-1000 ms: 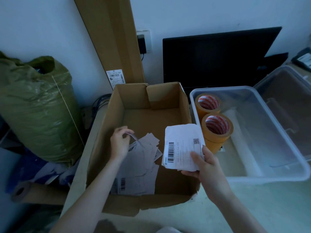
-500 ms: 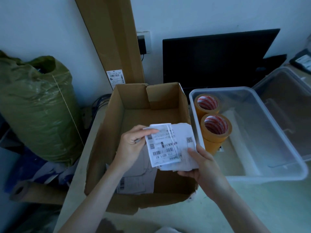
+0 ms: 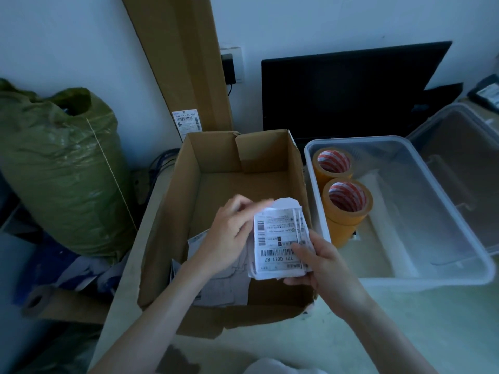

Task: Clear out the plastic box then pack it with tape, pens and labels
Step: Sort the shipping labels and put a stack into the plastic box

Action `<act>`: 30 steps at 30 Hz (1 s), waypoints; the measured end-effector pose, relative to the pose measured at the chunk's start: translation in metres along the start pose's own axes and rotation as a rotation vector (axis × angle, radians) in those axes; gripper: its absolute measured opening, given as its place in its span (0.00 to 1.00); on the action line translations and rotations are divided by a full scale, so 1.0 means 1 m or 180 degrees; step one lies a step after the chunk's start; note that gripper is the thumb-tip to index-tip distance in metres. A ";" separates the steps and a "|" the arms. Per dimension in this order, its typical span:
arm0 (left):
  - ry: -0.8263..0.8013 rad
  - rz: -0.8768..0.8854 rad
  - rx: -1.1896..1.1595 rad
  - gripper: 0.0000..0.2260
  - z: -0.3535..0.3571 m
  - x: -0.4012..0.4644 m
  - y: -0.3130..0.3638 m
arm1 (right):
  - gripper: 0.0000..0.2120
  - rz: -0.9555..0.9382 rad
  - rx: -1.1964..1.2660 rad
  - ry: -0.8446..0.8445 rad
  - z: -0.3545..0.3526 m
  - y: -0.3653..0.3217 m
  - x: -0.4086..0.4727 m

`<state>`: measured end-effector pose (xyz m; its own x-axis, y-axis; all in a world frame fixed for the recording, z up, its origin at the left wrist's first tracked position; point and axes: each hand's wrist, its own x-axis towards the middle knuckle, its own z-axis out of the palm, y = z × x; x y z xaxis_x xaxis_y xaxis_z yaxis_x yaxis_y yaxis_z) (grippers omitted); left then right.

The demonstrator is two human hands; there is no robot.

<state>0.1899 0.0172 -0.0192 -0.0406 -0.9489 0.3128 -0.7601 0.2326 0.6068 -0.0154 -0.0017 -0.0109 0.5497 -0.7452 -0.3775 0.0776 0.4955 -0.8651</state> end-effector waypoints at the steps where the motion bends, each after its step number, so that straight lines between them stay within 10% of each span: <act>1: 0.0131 -0.0307 -0.0328 0.17 0.000 -0.001 0.001 | 0.12 -0.0018 0.0036 -0.0009 -0.001 0.000 0.000; 7: 0.0592 -0.1855 -0.0697 0.13 0.008 0.002 -0.030 | 0.12 -0.0018 0.0174 -0.0011 -0.004 0.001 -0.002; 12: -0.1007 -0.2882 0.0647 0.29 0.027 -0.014 -0.094 | 0.12 -0.0045 0.0247 0.0100 -0.007 0.004 -0.002; 18: -0.2546 -0.2624 0.1427 0.52 0.054 -0.041 -0.107 | 0.12 -0.0091 0.0279 0.0219 -0.009 0.007 -0.002; 30: -0.1918 -0.2168 0.1721 0.14 0.032 -0.039 -0.098 | 0.11 -0.0119 0.0280 0.0442 -0.010 0.008 -0.005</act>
<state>0.2448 0.0243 -0.1140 0.3005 -0.8268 -0.4755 -0.9252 -0.3737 0.0651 -0.0253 0.0015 -0.0196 0.4252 -0.8153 -0.3930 0.1716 0.4990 -0.8494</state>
